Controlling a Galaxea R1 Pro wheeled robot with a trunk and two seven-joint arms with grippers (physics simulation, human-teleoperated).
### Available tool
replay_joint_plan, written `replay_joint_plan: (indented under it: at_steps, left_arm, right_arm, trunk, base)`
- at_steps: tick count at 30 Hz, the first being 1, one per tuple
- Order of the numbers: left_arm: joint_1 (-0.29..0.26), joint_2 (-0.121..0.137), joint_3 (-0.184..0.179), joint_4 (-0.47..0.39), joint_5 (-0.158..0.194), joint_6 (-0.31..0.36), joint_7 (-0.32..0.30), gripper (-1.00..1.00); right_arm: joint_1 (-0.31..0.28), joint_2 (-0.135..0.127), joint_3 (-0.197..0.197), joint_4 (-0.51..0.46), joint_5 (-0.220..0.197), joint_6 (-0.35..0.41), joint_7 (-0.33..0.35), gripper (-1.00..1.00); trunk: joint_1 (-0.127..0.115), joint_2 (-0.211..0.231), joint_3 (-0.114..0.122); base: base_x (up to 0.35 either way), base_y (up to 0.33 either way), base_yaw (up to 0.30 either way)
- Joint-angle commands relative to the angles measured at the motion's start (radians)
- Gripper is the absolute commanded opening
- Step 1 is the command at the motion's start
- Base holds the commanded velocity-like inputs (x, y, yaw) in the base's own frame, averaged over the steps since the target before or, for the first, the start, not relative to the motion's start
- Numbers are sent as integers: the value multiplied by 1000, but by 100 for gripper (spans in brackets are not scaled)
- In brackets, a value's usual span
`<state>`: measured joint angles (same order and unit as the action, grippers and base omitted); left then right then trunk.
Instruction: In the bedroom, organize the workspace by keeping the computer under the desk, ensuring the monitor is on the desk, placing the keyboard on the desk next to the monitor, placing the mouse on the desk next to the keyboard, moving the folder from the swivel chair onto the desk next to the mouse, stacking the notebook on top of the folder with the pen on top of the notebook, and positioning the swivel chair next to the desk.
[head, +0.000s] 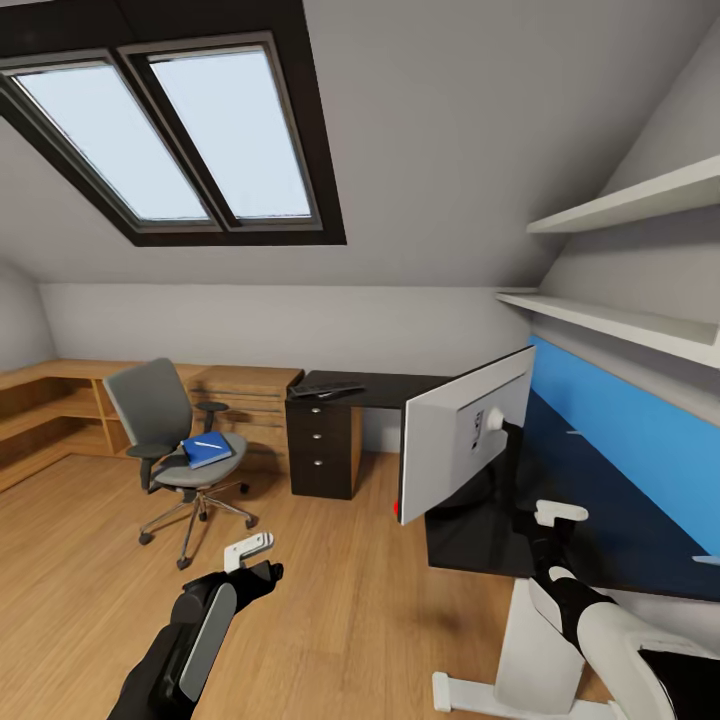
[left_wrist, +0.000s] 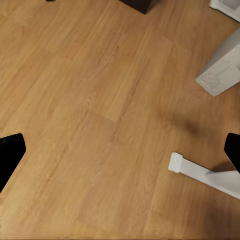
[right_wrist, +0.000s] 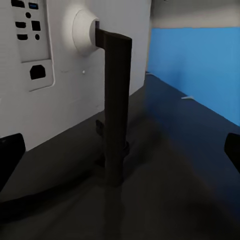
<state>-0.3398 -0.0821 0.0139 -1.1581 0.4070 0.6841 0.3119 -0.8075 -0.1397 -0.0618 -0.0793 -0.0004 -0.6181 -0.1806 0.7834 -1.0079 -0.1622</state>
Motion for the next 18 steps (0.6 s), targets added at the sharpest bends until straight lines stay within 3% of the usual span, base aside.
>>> replay_joint_plan:
  at_steps: [1, 10, 18]
  left_arm:
    - [-1, -1, 1, 1, 11, 3, 7, 100]
    - [-1, 0, 3, 8, 10, 3, 7, 100]
    - [-1, 1, 3, 8, 9, 4, 6, 100]
  right_arm:
    - [-1, 0, -6, 1, 1, -4, 3, 100]
    - [-1, 5, -4, 12, 2, -5, 3, 100]
    - [-1, 16, -2, 21, 4, 0, 4, 100]
  trunk:
    - [0, -1, -2]
    - [0, -1, -2]
    - [0, -1, -2]
  base:
    - [0, -97, 0]
    - [0, -242, 0]
    - [0, -62, 0]
